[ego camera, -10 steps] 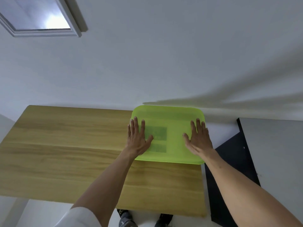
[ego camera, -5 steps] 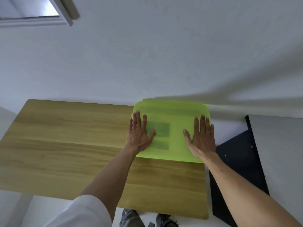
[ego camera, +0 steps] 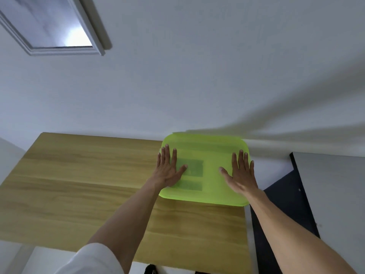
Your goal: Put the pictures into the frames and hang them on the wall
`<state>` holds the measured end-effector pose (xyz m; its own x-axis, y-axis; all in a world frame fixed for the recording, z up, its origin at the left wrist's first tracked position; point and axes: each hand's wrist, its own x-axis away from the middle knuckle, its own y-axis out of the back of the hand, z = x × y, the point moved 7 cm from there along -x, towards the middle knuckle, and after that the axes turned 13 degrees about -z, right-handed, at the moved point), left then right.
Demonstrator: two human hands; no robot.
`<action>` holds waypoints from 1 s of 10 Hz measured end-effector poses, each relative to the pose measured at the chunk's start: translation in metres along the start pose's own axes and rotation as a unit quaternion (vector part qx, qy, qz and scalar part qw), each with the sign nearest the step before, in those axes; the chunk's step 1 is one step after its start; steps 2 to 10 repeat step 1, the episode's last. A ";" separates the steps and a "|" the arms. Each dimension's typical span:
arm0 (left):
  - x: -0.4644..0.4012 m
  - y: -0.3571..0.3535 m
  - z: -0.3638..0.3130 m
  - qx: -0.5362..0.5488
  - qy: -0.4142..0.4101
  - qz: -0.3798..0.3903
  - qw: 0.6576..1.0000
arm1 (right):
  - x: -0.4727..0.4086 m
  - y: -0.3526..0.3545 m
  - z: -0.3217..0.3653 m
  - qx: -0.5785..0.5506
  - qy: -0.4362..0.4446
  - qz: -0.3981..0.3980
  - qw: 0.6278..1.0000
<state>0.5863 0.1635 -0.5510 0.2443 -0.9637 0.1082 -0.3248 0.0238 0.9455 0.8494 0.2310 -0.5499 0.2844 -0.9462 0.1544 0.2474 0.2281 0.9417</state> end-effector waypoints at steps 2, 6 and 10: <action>0.017 0.034 0.007 0.075 -0.048 -0.151 0.985 | 0.024 0.020 0.002 -0.062 0.035 -0.131 0.989; 0.017 0.034 0.007 0.075 -0.048 -0.151 0.985 | 0.024 0.020 0.002 -0.062 0.035 -0.131 0.989; 0.017 0.034 0.007 0.075 -0.048 -0.151 0.985 | 0.024 0.020 0.002 -0.062 0.035 -0.131 0.989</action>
